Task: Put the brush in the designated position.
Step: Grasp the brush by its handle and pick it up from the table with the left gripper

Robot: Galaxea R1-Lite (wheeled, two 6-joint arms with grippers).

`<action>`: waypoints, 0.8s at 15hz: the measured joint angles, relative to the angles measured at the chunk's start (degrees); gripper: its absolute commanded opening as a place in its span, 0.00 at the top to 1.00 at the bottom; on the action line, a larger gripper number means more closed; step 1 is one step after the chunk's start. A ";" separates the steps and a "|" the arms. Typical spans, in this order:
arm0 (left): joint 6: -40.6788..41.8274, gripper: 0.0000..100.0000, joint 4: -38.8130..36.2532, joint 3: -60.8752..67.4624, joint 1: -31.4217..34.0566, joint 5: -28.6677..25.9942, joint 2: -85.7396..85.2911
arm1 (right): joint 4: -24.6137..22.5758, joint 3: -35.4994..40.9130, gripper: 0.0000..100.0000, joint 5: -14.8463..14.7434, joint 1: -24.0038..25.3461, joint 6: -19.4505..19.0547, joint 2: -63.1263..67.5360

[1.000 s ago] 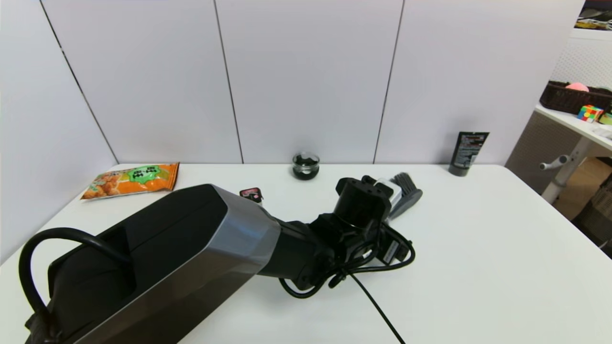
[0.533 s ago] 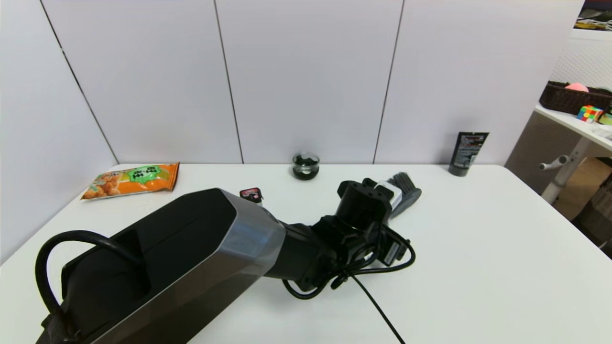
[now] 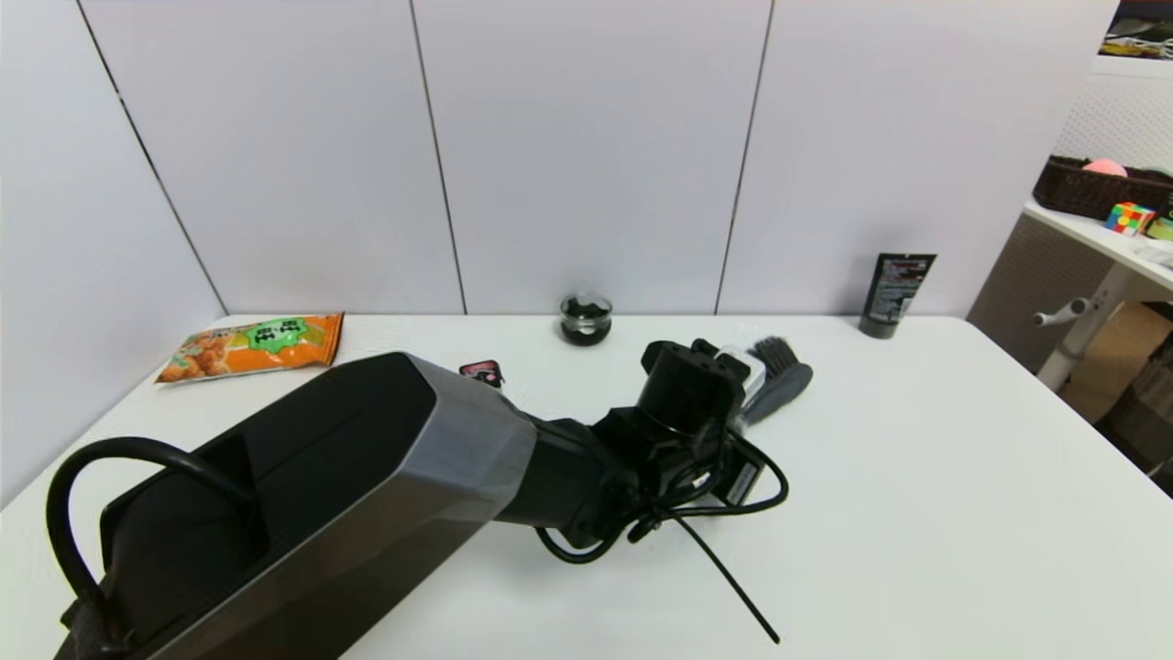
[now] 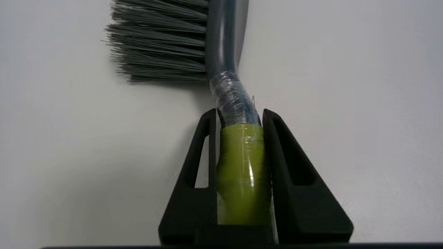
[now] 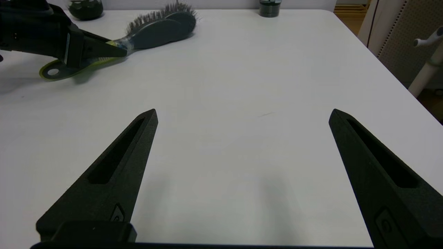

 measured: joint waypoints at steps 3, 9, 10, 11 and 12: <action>3.43 1.00 7.53 -0.33 0.22 -0.49 -1.41 | -0.02 0.00 0.00 0.00 0.00 0.00 0.00; 6.96 1.00 11.31 -5.21 0.91 -0.99 -3.04 | -0.02 0.00 0.00 0.00 0.00 0.04 0.00; 6.99 1.00 11.14 -5.90 0.89 -0.90 -3.62 | -0.02 0.00 0.00 0.00 0.00 0.04 0.00; 6.92 1.00 11.11 -6.19 0.65 -0.88 -4.41 | -0.02 0.00 0.00 0.00 -0.02 0.02 0.00; 6.90 1.00 11.14 -6.14 0.52 -0.85 -5.38 | -0.02 0.00 0.00 -0.02 0.00 0.02 0.00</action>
